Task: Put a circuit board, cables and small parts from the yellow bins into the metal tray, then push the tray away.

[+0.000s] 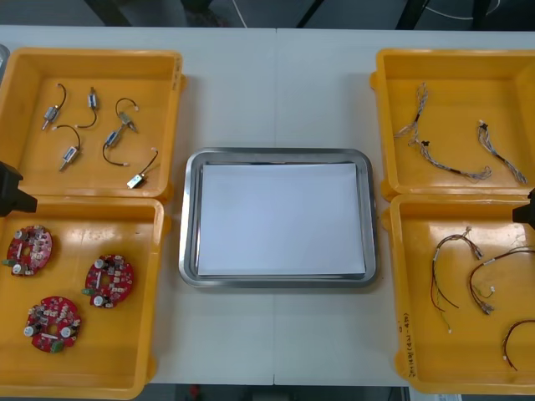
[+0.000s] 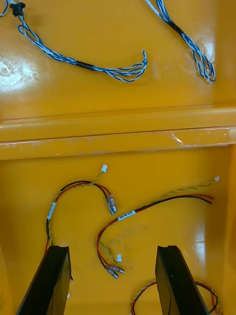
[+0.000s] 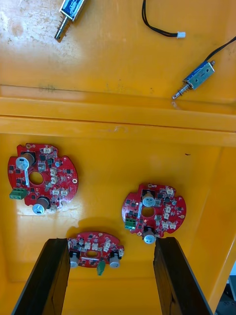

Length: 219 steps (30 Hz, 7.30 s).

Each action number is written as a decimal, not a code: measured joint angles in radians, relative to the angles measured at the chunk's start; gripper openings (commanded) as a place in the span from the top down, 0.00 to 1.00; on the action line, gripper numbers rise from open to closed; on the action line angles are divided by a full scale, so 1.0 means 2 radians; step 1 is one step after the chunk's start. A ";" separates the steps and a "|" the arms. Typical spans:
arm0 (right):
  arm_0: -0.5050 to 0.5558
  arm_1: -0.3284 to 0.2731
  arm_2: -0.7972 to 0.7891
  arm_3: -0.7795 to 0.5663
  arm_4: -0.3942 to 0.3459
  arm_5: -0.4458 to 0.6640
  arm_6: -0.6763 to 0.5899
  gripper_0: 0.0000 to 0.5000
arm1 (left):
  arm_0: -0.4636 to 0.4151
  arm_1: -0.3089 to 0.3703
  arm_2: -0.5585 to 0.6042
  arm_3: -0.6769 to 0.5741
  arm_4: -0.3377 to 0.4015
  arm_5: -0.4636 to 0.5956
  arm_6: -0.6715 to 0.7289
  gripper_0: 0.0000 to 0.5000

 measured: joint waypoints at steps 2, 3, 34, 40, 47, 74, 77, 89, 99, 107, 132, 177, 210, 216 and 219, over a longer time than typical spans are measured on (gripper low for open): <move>0.000 0.000 0.000 0.000 0.000 0.000 0.000 0.00 | 0.000 0.000 0.000 0.000 0.000 0.000 0.000 0.00; 0.000 0.000 0.000 0.000 0.000 0.000 0.000 0.00 | 0.000 0.000 0.000 0.000 0.000 0.000 0.000 0.00; 0.000 0.000 0.000 0.000 0.000 0.000 0.000 0.00 | 0.000 0.000 0.000 0.000 0.000 0.000 0.000 0.00; 0.000 0.000 0.000 0.000 0.000 0.000 0.000 0.00 | 0.000 0.000 0.000 0.000 0.000 0.000 0.000 0.00; 0.000 0.000 0.000 0.000 0.000 0.000 0.000 0.00 | 0.000 0.000 0.000 0.000 0.000 0.000 0.000 0.00; 0.000 0.000 0.000 0.000 0.000 0.000 0.000 0.00 | 0.000 0.000 0.000 0.000 0.000 0.000 0.000 0.00; 0.000 0.000 0.000 0.000 0.000 0.000 0.000 0.00 | 0.000 0.000 0.000 0.000 0.000 0.000 0.000 0.00; 0.000 0.000 0.000 0.000 0.000 0.000 0.000 0.00 | 0.000 0.000 0.000 0.000 0.000 0.000 0.000 0.00; 0.001 -0.004 0.000 0.000 0.005 0.000 0.000 0.00 | 0.010 -0.003 -0.001 0.001 -0.001 0.000 0.000 0.00; 0.007 -0.006 0.004 0.000 0.016 0.000 0.000 0.00 | 0.017 -0.003 -0.001 0.003 -0.007 0.000 0.000 0.00; 0.078 -0.006 -0.026 -0.096 -0.035 0.000 -0.018 0.00 | 0.121 0.049 -0.002 0.006 0.025 -0.169 -0.004 0.00; 0.165 0.085 -0.118 -0.145 -0.005 0.000 -0.077 0.00 | 0.157 0.177 -0.152 0.187 0.195 -0.386 -0.267 0.00; 0.201 0.130 -0.098 -0.077 0.041 0.000 -0.330 0.00 | 0.152 0.179 -0.207 0.218 0.186 -0.423 -0.267 0.00; 0.200 0.130 -0.092 -0.052 0.053 0.000 -0.347 0.00 | 0.144 0.179 -0.216 0.227 0.185 -0.431 -0.267 0.00; 0.196 0.130 -0.088 -0.036 0.058 -0.003 -0.347 0.00 | 0.143 0.179 -0.216 0.227 0.185 -0.431 -0.267 0.00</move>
